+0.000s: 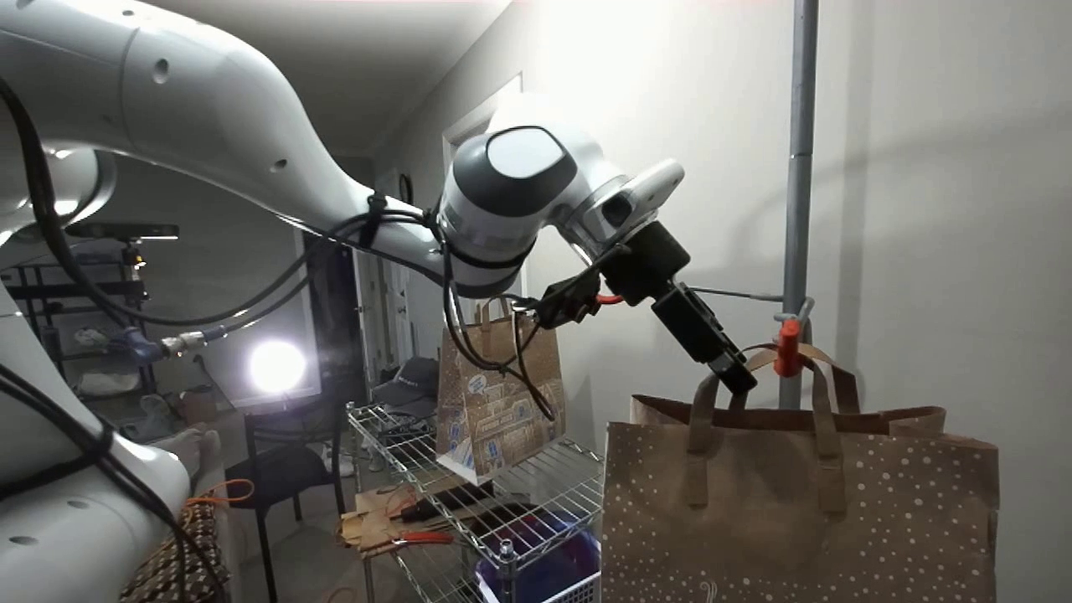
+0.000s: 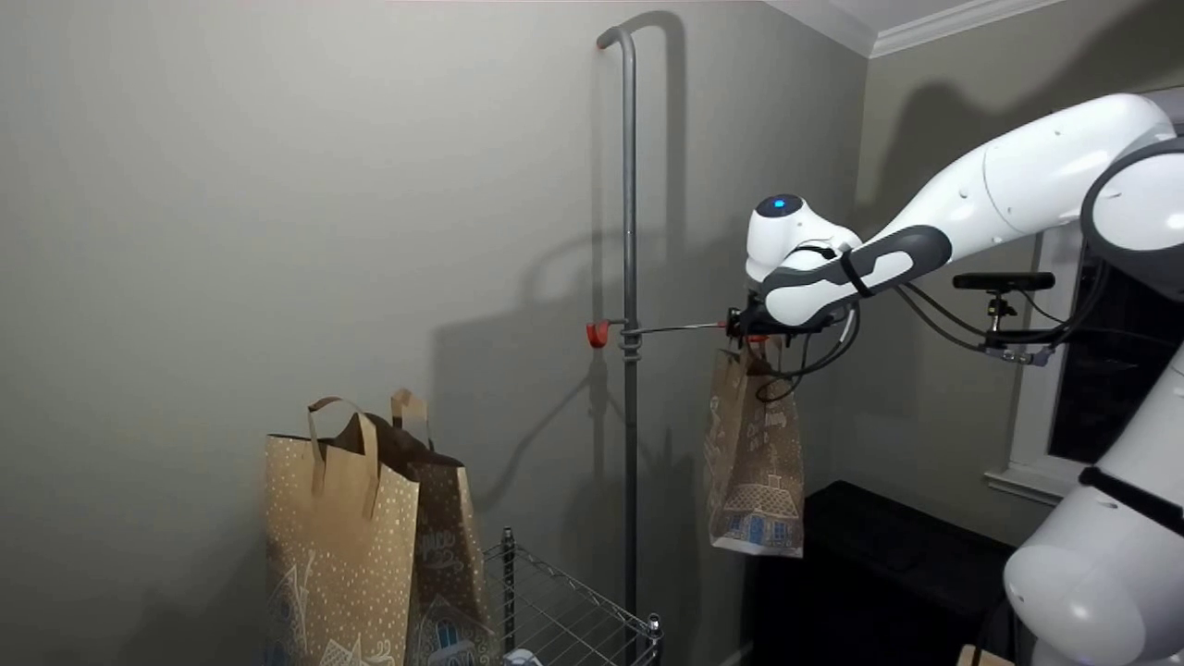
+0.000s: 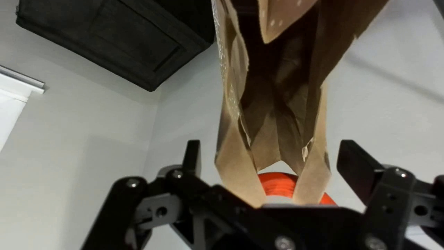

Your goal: Move both paper bags from the hooks and place them on the top shelf of the rack

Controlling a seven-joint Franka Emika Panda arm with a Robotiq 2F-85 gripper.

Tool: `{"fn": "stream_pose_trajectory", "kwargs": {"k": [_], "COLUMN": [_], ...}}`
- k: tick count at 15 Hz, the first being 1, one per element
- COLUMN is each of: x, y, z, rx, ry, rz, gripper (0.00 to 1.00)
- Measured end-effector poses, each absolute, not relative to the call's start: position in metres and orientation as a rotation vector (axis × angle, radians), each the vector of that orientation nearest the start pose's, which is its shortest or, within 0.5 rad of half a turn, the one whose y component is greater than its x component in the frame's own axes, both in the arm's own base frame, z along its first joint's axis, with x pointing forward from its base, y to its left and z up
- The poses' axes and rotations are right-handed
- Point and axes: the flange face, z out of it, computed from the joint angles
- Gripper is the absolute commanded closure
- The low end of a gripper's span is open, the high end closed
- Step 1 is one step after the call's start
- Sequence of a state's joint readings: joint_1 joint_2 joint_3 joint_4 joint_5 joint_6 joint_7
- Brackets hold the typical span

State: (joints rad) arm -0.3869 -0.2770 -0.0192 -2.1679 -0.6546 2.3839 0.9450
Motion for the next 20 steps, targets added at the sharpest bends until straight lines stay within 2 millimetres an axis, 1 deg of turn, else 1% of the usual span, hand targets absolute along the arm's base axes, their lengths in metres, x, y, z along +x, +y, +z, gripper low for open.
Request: {"fn": "stream_pose_trajectory", "kwargs": {"k": [3,6,9,13,17,20], "x": [0.476,0.482,0.489,0.495,0.491,0.489], "y": [-0.208,-0.199,-0.189,-0.179,-0.18,-0.18], "z": [0.571,0.578,0.577,0.568,0.559,0.556], "rx": [-2.896,-2.796,-2.752,-2.774,-2.792,-2.778], "ry": [1.676,1.773,1.813,1.845,1.952,2.011], "rz": [-1.118,-1.208,-1.251,-1.2,-1.112,-1.082], "gripper": [0.0,0.0,0.0,0.0,0.0,0.0]}}
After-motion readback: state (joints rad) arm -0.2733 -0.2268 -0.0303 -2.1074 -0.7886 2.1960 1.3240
